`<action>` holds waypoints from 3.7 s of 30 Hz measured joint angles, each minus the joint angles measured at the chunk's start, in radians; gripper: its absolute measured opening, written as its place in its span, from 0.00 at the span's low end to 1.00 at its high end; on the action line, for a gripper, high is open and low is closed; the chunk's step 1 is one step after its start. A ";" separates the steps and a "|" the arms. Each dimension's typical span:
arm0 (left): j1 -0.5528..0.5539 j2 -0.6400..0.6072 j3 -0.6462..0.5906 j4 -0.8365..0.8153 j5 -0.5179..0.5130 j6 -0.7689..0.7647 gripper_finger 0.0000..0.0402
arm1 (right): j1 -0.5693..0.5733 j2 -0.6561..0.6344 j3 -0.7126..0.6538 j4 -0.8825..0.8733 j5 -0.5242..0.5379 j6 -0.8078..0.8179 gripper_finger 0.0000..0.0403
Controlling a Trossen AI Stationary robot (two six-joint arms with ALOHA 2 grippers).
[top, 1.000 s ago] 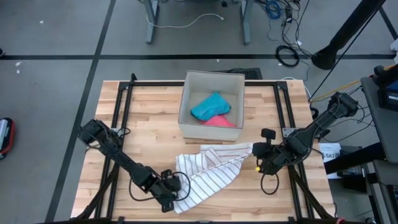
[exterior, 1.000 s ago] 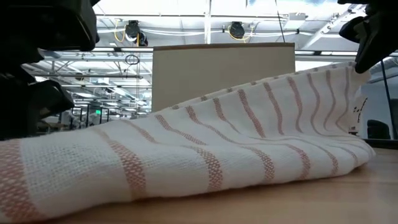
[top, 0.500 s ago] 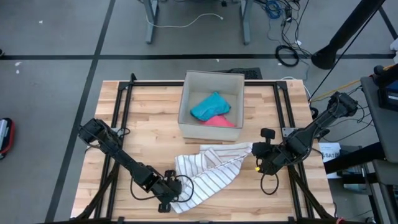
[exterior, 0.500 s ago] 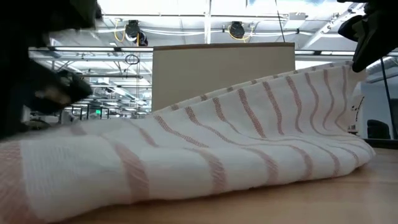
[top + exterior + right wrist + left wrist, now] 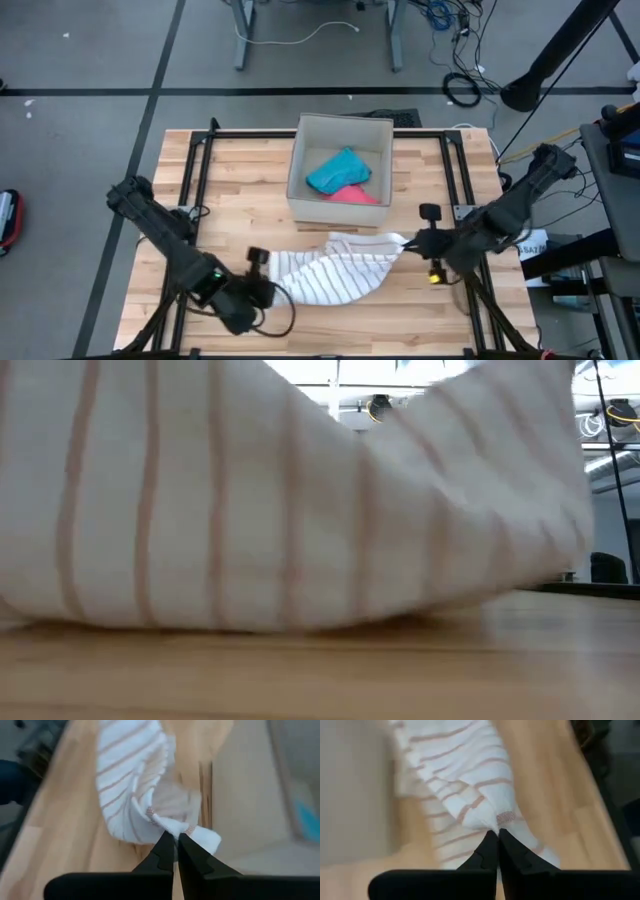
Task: Fold towel
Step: Fold the white towel
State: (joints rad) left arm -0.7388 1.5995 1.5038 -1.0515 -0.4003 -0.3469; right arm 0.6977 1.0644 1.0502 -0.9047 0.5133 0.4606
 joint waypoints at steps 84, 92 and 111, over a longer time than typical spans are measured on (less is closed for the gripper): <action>-0.106 -0.011 -0.439 0.838 0.273 -0.108 0.03 | 0.221 0.311 -0.335 0.968 -0.548 0.009 0.16; -0.107 -0.012 -0.438 0.870 0.303 -0.127 0.10 | 0.221 0.311 -0.335 0.985 -0.554 0.025 0.29; 0.005 0.008 -0.459 0.535 -0.065 -0.116 0.13 | 0.091 0.311 -0.335 0.722 -0.116 -0.061 0.29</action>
State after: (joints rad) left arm -0.7336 1.6071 1.0448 -0.5164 -0.4651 -0.4625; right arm 0.7887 1.3750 0.7147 -0.1825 0.3977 0.3994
